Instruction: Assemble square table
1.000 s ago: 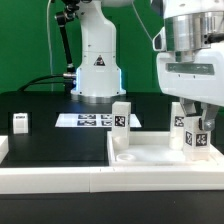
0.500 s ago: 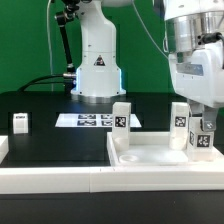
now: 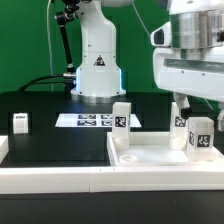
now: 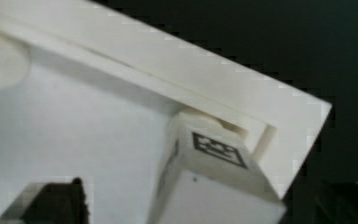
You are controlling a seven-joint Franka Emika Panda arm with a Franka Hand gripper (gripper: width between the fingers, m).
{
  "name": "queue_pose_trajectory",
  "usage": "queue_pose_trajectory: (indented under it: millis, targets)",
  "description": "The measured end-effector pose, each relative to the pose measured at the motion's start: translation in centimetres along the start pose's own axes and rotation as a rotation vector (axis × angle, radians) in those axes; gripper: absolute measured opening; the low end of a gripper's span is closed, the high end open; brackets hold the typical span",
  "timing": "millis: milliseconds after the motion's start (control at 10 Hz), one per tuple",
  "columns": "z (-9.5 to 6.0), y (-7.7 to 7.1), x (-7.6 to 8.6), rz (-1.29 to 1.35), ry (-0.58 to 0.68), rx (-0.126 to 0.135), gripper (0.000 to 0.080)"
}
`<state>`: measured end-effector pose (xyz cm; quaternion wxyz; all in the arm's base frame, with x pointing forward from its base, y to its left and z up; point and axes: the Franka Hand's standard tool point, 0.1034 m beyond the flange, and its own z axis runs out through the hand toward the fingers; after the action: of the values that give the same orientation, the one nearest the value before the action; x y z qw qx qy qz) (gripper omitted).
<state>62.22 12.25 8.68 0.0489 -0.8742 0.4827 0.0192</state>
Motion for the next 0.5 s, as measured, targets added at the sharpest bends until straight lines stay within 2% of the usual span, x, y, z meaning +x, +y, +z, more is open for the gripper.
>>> queue_pose_trajectory:
  millis: [400,500]
  targets:
    - [0.08,0.17,0.21,-0.268,0.011,-0.011,0.0649]
    - [0.24,0.37,0.24,-0.413,0.051,-0.056,0.0649]
